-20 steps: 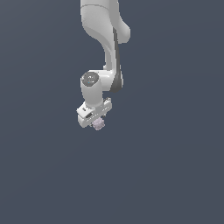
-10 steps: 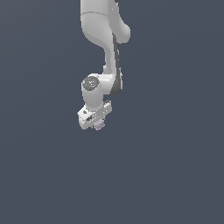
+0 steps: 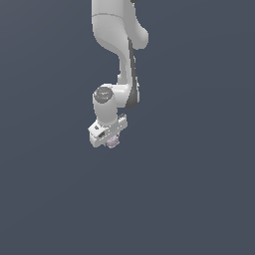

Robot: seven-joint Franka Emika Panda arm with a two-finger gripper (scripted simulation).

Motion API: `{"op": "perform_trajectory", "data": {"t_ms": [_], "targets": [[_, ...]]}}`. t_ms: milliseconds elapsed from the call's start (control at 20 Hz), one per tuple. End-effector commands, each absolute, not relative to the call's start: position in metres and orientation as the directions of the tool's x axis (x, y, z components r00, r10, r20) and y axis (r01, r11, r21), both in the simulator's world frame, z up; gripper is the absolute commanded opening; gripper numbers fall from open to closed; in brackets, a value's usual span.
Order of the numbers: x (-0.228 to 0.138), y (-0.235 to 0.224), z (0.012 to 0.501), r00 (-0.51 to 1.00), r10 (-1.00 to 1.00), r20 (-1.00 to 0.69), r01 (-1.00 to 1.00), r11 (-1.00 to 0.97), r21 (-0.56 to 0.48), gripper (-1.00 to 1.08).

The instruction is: Pick up the object and move it to a goal position.

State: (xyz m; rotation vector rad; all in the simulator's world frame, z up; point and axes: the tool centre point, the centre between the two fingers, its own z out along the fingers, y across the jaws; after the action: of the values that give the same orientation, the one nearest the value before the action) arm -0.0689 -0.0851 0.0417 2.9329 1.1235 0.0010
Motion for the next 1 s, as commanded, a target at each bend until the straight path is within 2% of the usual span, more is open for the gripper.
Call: {"op": "perform_trajectory", "data": {"t_ms": [0,450,950], "targets": [[-0.068,-0.085,0.044,0.744,0.668,0.000,0.668,-0.744,0.001,-1.00],[-0.059,-0.084,0.082,0.744,0.668,0.000,0.668,-0.744,0.001,-1.00],[-0.037,-0.082,0.172,0.743,0.669,0.001,0.669,-0.743,0.000,-1.00]]}}
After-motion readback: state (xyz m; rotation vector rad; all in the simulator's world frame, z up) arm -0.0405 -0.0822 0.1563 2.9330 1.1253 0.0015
